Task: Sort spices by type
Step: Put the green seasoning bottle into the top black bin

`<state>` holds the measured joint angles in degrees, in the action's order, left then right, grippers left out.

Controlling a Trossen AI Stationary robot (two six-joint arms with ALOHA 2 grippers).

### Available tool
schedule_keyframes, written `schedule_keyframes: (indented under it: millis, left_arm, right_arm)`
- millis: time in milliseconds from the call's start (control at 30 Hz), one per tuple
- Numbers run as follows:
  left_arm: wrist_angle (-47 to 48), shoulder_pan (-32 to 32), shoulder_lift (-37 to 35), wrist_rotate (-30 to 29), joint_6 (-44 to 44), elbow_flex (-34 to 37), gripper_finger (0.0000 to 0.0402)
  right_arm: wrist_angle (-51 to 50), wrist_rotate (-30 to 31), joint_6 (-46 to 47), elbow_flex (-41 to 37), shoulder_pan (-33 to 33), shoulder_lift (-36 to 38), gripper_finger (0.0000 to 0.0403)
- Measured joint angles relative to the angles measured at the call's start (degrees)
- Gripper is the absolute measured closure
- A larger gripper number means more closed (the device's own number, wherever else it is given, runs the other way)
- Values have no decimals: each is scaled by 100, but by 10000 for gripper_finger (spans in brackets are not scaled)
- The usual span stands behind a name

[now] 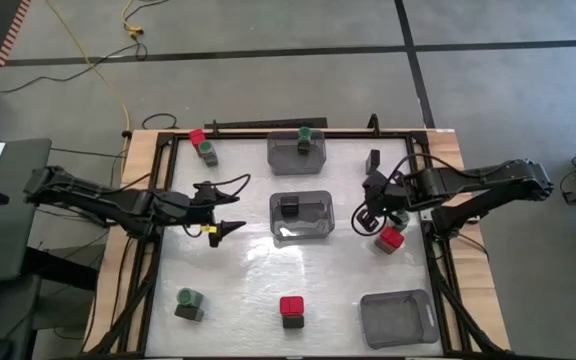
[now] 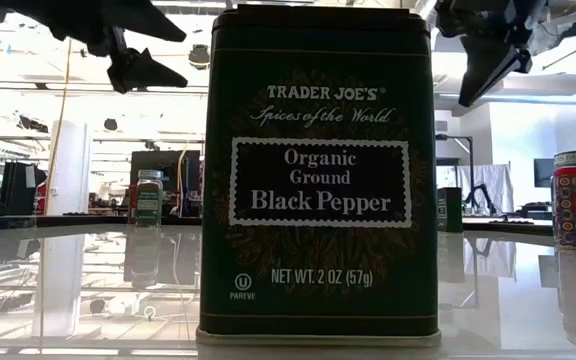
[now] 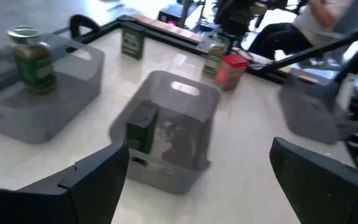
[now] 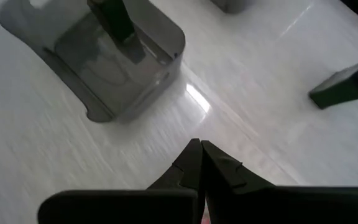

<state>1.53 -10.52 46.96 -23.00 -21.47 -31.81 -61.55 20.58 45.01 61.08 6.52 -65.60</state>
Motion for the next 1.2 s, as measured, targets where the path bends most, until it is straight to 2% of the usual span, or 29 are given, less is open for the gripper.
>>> schedule_keyframes:
  millis: [133, 267, 433, 567, 667, 800, 1000, 1100, 1200]
  left_arm:
    - [-23, 242, 119, -329, -172, 0, 26]
    - [53, 273, 228, -318, -983, 0, 26]
    - [-50, 325, 304, -318, -1314, 0, 26]
    - [-387, 666, 361, -354, -970, -2, 26]
    - [-476, 1175, 378, -276, -538, -200, 26]
    - [275, 2254, 423, -54, -157, -990, 26]
    - [2439, 4081, 1154, 1065, 640, -2707, 34]
    - [3132, 4624, 1699, 1590, 1148, -3339, 35]
    - [3669, 4877, 2216, 1808, 1819, -3815, 35]
  right_arm:
    - [258, 10, 3, 0, -78, 0, 367]
    - [425, 20, 17, 0, -107, 0, 367]
    - [536, 46, 115, 0, -107, 0, 367]
    - [542, 63, 122, 0, -107, 0, 367]
    - [549, 63, 123, 0, -147, 0, 367]
    - [555, 64, 279, 0, -292, 0, 367]
    - [560, 63, 456, 0, -607, 0, 367]
    - [595, 63, 466, 0, -743, 0, 367]
    - [613, 63, 465, 0, -852, 0, 367]
